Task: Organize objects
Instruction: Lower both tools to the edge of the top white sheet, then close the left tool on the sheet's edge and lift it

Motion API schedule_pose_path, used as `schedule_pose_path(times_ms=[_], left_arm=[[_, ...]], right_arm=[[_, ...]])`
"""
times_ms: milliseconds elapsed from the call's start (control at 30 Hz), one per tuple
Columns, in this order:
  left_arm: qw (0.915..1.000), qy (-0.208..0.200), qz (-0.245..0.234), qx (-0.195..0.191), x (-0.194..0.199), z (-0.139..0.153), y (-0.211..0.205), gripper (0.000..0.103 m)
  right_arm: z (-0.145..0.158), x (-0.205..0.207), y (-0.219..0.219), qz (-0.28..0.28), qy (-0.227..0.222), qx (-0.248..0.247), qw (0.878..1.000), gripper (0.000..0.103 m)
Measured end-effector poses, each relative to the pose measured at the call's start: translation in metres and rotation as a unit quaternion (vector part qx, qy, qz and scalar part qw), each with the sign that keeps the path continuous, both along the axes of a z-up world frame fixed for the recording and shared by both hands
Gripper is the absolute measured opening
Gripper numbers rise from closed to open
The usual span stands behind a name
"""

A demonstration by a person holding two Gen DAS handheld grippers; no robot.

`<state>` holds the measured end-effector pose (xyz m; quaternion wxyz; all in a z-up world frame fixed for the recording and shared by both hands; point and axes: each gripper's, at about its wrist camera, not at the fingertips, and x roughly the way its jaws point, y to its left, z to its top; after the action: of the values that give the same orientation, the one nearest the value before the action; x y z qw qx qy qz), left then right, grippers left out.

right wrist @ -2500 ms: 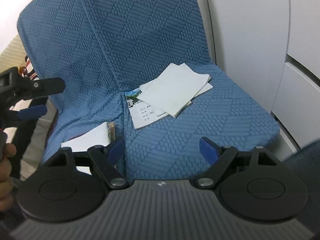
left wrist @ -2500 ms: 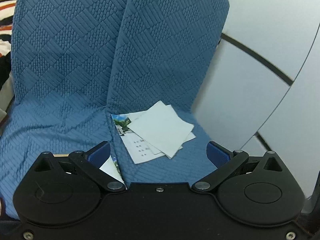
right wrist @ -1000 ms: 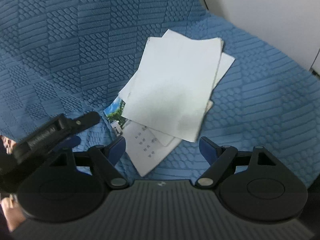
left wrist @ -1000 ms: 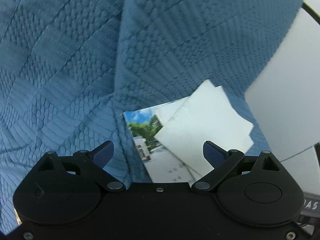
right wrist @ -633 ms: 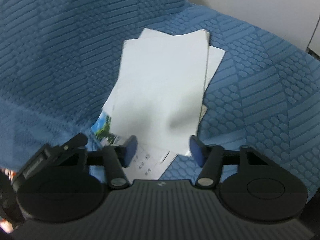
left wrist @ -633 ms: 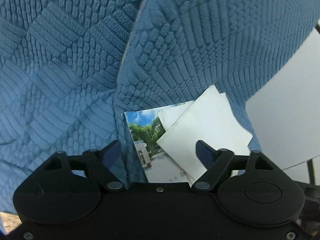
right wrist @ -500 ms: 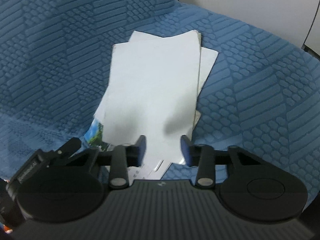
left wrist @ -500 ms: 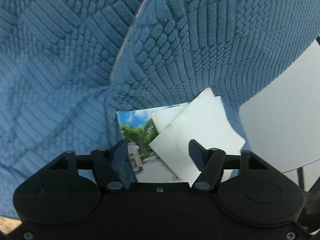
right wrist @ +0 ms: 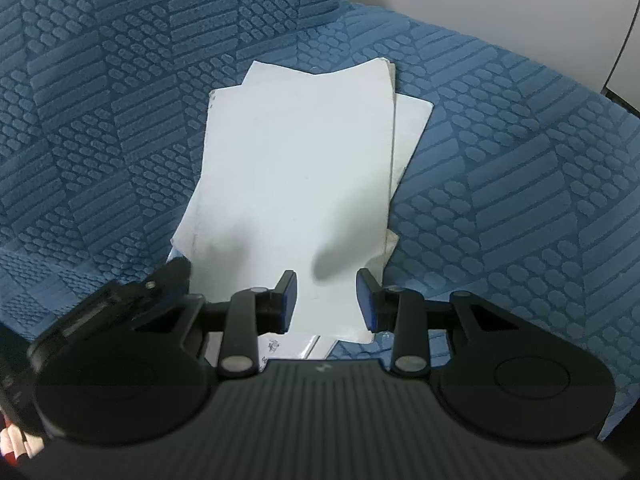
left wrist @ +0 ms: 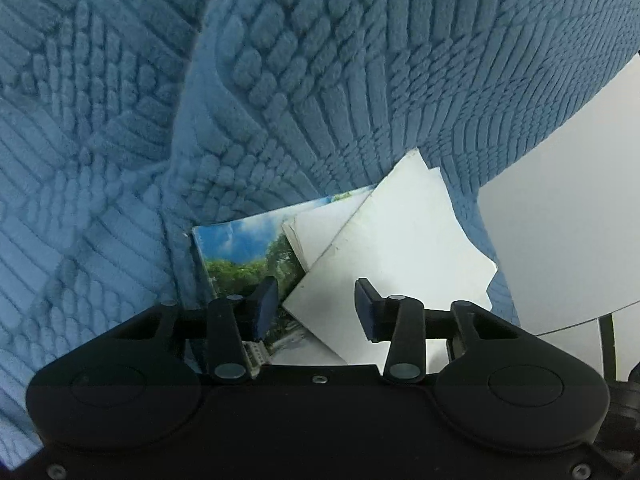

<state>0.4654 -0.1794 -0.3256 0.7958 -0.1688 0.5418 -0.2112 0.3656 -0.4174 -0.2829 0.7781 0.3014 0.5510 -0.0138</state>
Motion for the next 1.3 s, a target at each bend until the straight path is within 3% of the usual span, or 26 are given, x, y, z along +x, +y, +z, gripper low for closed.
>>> schedule_pose_path(times_ms=[200,433,533,667,733,833,900,967,1067,1167,1300], left_arm=[[0.9999,-0.004,0.012,-0.005,0.006,-0.003,0.002,0.041],[0.994,0.046,0.034,-0.094,0.013,-0.014,0.017,0.051],[0.9831,0.081,0.053,-0.155,0.018,-0.022,0.03,0.06],[0.9578,0.117,0.075,-0.251,0.022,-0.029,0.049,0.061],[0.9489,0.126,0.071,-0.28,0.023,-0.031,0.051,0.061],[0.9431,0.14,0.06,-0.295,0.022,-0.034,0.044,0.05],[0.9464,0.149,0.044,-0.283,0.021,-0.037,0.032,0.041],[0.9525,0.145,0.04,-0.265,0.02,-0.036,0.023,0.02],[0.9567,0.137,0.066,-0.248,0.02,-0.036,0.021,0.006],[0.9562,0.13,0.097,-0.243,0.018,-0.034,0.022,0.004],[0.9521,0.126,0.119,-0.252,0.012,-0.027,0.022,0.004]], right_arm=[[0.004,0.003,0.009,0.004,0.0,0.003,1.0,0.036],[0.001,0.002,-0.001,-0.042,0.006,0.036,0.998,0.035],[-0.002,-0.001,-0.007,-0.066,0.008,0.051,0.996,0.035],[-0.003,-0.001,-0.012,-0.075,0.009,0.058,0.995,0.034],[-0.003,-0.002,-0.013,-0.079,0.011,0.063,0.995,0.034],[-0.003,-0.002,-0.014,-0.079,0.011,0.065,0.995,0.034],[-0.003,-0.003,-0.015,-0.079,0.01,0.067,0.995,0.034],[-0.003,-0.004,-0.014,-0.079,0.009,0.066,0.995,0.034],[-0.002,-0.004,-0.014,-0.078,0.004,0.063,0.995,0.035],[0.005,-0.007,-0.019,-0.085,-0.017,0.064,0.994,0.036],[0.013,-0.014,-0.026,-0.099,-0.044,0.113,0.988,0.037]])
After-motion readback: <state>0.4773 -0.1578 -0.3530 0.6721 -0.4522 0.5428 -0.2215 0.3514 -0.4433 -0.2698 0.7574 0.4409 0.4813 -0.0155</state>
